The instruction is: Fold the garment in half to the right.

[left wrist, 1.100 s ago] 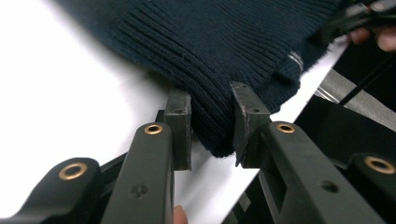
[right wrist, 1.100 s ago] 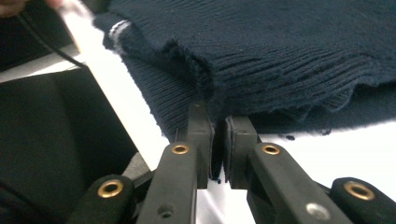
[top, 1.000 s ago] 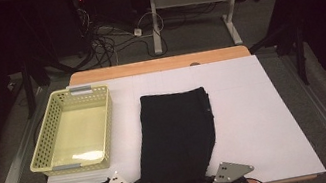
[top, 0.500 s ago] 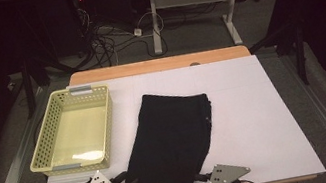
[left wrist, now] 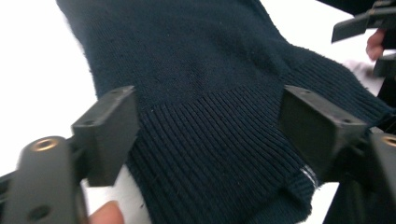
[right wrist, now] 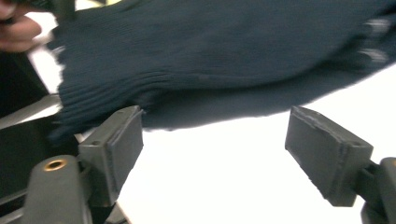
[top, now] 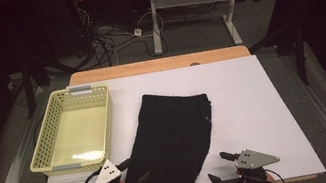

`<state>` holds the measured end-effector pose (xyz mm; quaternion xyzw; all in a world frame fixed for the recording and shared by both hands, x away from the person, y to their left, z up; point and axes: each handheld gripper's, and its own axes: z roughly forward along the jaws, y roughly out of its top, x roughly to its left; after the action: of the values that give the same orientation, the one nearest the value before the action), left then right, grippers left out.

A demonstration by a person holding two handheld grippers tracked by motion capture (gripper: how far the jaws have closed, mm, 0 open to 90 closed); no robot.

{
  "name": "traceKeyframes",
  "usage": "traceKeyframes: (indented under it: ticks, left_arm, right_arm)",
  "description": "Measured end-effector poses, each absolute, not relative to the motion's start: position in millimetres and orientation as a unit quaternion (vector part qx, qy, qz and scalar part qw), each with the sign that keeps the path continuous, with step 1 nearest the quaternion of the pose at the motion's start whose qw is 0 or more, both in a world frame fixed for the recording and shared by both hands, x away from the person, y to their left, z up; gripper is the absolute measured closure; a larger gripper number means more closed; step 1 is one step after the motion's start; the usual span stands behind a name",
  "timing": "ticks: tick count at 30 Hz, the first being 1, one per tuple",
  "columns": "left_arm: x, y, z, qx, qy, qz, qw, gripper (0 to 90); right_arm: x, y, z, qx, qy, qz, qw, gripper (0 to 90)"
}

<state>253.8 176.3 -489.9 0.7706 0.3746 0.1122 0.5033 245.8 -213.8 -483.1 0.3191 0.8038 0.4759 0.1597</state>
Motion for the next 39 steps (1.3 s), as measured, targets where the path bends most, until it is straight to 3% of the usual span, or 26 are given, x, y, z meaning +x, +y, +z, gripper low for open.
traceKeyframes:
  ticks: [6,15,19,39]
  left_arm:
    - [258,172,-488,0.772,0.371,0.118,0.502,13.9]
    - [269,166,-491,0.777,0.380,0.108,0.491,0.3]
    - [270,166,-492,0.775,0.381,0.108,0.492,0.0]
    - [267,161,-491,0.796,0.388,0.118,0.449,0.0]
  right_arm:
    - [251,-241,-480,0.352,0.780,0.483,0.184,13.7]
    - [251,-279,-480,0.391,0.751,0.484,0.221,6.5]
    - [250,-290,-480,0.404,0.739,0.488,0.229,0.0]
    - [250,-282,-483,0.395,0.750,0.480,0.227,0.0]
